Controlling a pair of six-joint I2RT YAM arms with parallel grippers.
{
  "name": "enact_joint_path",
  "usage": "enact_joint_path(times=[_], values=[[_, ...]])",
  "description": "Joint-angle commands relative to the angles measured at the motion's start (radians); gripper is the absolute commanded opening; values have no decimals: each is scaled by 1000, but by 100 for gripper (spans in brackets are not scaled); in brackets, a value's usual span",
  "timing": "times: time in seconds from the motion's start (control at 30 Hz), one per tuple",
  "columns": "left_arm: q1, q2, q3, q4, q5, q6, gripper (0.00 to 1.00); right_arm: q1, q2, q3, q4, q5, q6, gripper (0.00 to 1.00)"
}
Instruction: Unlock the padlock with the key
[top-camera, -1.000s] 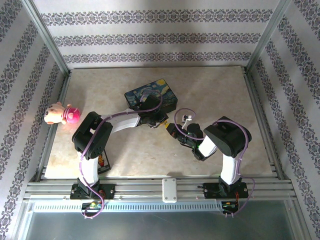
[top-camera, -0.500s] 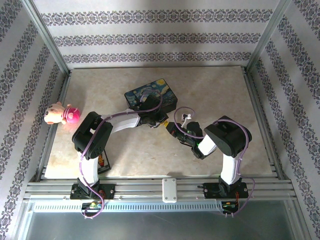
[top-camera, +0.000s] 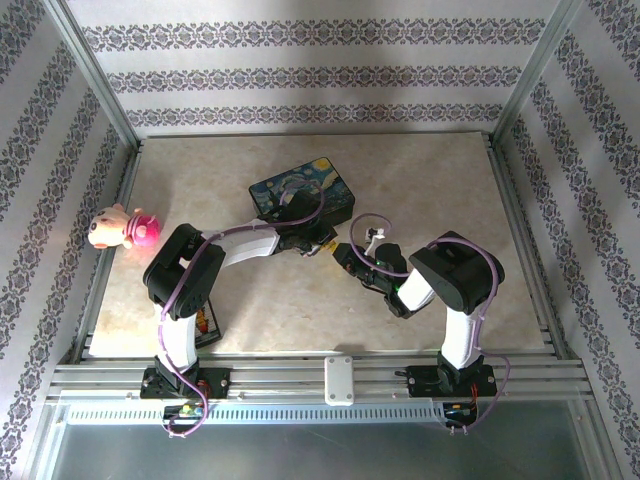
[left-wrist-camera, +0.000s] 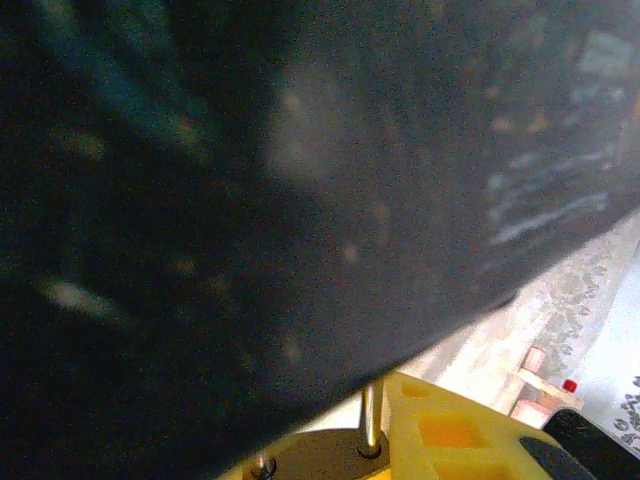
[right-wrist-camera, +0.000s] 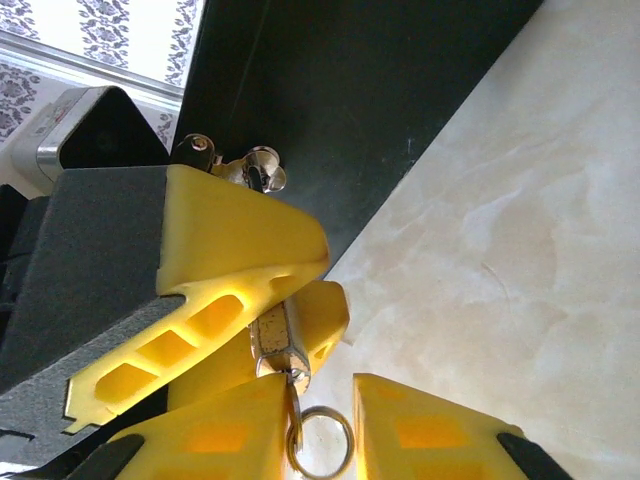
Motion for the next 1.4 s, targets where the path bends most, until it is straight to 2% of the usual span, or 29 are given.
enact_joint_path(times=[0.0,0.27,0.43,0.53,1.03,1.13,1.27,1.37], values=[[6,24,-42,-58,126,-96,6,-12,-13,-23,9,39,-22,22],[12,22,-59,-45,128,-104,6,-11,-69,-42,-2,44,-41,33],[13,22,-59,-44,129,-102,6,-8,-105,-76,-28,49,-55,33],[13,22,-60,-44,129,-100,6,-2,-113,-69,-44,47,-60,29],[13,22,-62,-45,134,-94,6,29,-92,2,-53,37,-65,26],[13,20,-64,-45,135,-94,6,29,-89,8,-58,39,-65,20],[13,20,-62,-45,137,-92,6,29,-73,16,-58,38,-62,18],[13,19,-61,-46,136,-90,6,29,-63,22,-54,36,-60,11]])
